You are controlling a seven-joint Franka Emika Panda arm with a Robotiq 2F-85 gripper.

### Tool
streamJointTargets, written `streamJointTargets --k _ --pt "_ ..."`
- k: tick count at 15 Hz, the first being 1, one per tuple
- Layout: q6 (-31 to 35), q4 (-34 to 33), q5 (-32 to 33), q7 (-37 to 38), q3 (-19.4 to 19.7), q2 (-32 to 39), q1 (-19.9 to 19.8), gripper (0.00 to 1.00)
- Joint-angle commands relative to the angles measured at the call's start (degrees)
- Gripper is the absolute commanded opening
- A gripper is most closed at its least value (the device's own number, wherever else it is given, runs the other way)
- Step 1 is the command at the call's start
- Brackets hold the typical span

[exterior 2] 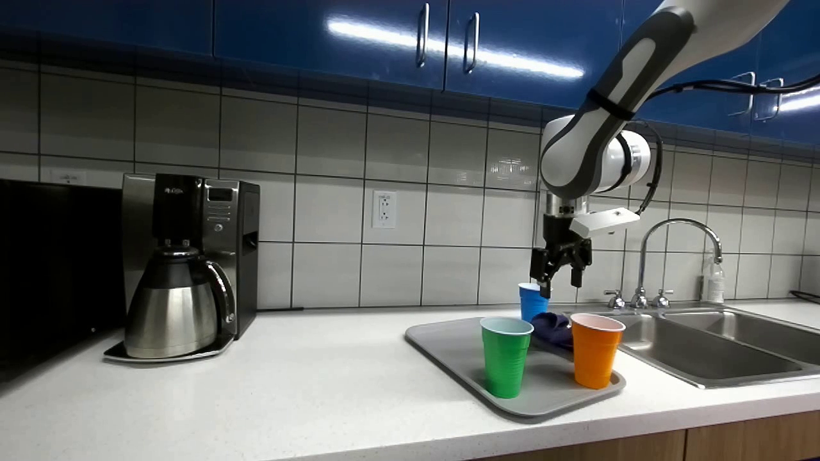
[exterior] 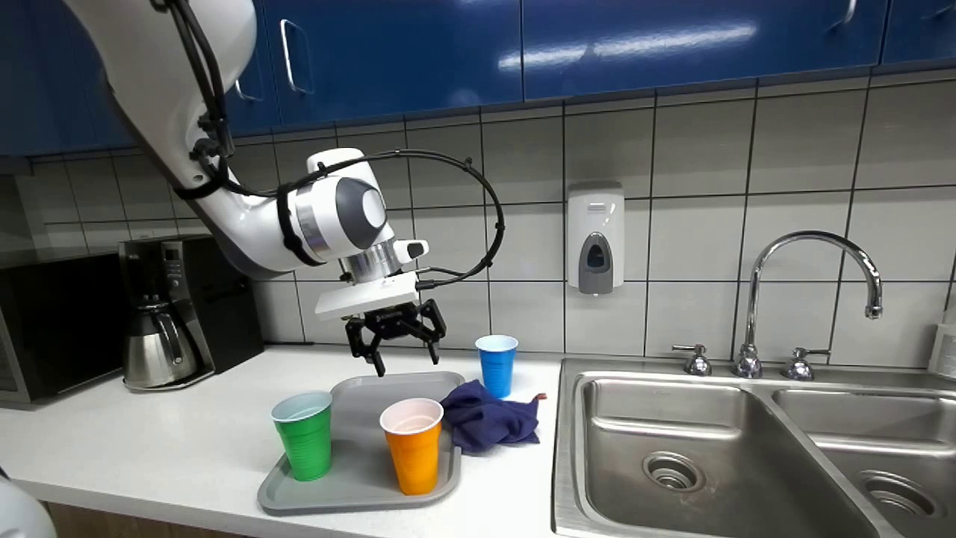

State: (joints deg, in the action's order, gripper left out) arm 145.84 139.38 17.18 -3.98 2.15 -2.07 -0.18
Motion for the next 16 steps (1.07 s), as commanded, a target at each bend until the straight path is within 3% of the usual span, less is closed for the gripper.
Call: streamJointTargets --k 1,9,16 --pt "-0.1 -0.1 -0.1 -0.1 -0.5 0.0 -0.4 1.0" --pt "2.0 -4.3 0.1 1.6 -0.2 5.8 -0.5 1.0" --pt "1.4 -14.6 -1.1 6.0 0.4 15.2 0.2 1.0"
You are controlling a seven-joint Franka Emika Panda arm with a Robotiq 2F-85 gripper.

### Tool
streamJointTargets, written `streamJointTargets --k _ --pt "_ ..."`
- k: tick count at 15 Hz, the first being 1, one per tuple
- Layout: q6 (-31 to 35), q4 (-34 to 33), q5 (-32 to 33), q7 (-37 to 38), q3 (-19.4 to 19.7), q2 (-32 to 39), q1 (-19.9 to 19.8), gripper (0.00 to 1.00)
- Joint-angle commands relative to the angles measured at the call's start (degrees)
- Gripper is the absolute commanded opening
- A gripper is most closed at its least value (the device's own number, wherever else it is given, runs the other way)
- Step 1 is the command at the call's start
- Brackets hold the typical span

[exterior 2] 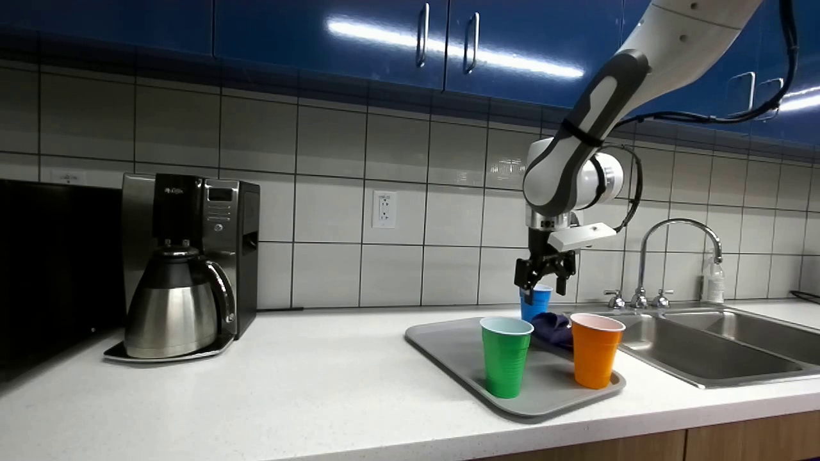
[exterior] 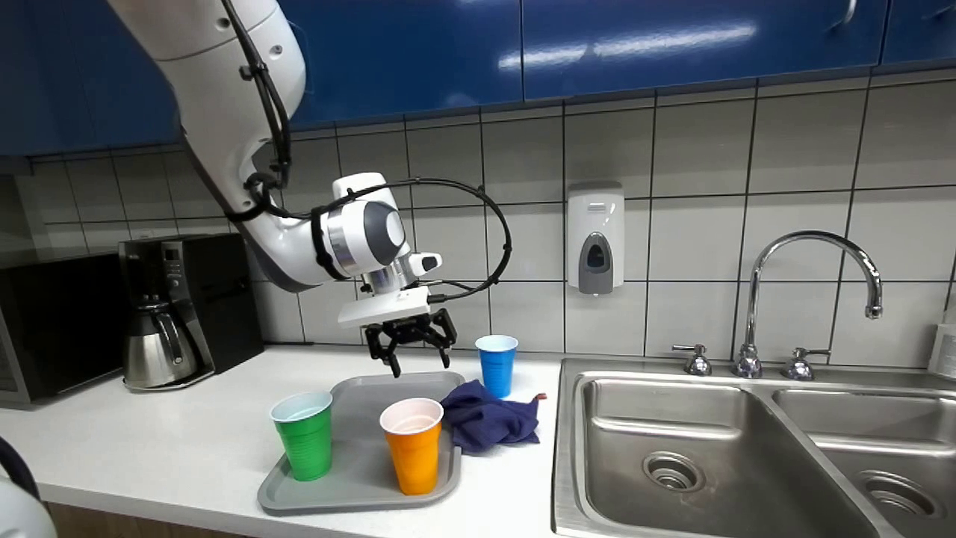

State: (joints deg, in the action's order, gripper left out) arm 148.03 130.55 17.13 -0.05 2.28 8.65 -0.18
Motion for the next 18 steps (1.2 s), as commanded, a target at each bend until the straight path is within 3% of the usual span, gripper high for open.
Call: streamJointTargets --k 1,8,18 --pt "-1.0 -7.3 -1.2 2.7 0.4 5.9 0.3 1.0" --pt "-1.9 -17.5 -1.8 8.7 2.7 14.2 1.4 1.0" --pt "-5.0 -27.7 -3.5 12.0 4.0 18.8 3.0 1.0"
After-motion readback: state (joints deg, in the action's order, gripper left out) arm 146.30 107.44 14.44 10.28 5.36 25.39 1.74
